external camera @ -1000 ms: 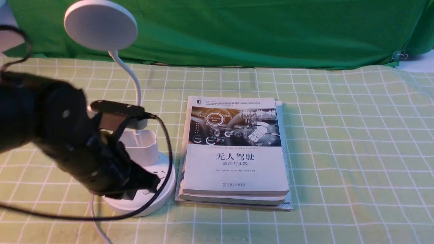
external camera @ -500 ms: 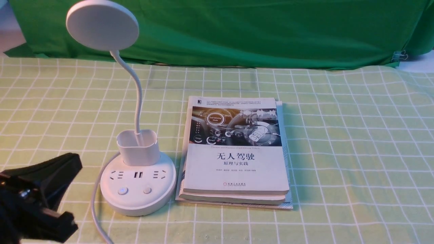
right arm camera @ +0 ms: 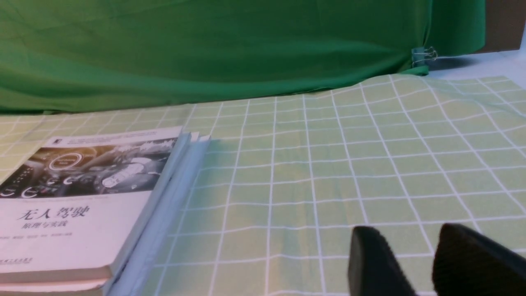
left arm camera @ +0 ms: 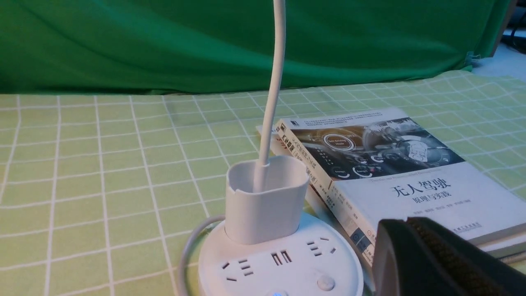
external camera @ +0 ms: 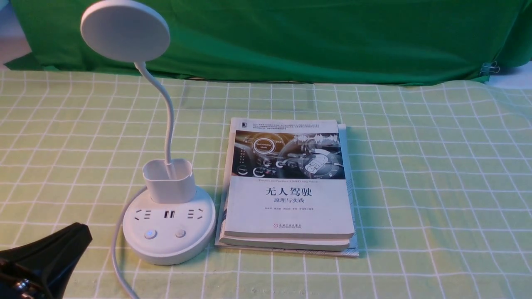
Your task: Turn off the desk lamp on the green coffee tablecloth by hand.
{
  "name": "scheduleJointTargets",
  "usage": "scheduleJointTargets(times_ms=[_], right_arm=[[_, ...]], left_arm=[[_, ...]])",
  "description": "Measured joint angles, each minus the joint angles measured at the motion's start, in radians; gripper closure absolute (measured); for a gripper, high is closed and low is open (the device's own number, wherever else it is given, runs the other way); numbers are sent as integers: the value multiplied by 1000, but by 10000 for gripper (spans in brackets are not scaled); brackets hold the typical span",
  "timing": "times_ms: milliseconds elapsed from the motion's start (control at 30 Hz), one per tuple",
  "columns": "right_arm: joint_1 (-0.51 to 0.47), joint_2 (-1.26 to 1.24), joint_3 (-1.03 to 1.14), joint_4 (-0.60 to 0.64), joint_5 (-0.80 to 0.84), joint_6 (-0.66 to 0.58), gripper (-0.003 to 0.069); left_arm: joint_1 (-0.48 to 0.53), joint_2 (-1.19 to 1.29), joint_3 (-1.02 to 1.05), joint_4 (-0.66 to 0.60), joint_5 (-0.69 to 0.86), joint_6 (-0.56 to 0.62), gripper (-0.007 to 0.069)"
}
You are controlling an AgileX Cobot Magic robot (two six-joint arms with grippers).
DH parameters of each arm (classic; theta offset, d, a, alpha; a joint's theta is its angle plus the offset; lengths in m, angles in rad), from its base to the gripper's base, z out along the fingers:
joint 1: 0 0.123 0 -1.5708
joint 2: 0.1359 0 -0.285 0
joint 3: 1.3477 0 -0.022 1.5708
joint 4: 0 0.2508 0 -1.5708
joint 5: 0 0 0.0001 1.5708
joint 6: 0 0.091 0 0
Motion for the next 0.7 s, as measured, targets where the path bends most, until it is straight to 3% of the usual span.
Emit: scheduleJointTargets(times_ms=[167,333,400,533,700], right_arm=[[0,0,0,0,0,0,421],[0,0,0,0,0,0,421],[0,0,0,0,0,0,421],[0,0,0,0,0,-1,421],[0,0,0,0,0,0,421]], left_arm=[[21,-5,10,28,-37,3,626],[167,-53,11,21,-49,8,626],[277,-118,11,21,-33,10,626],[379,-236,12,16,42,12,626],[398,-347,78,-2,84,12,626]])
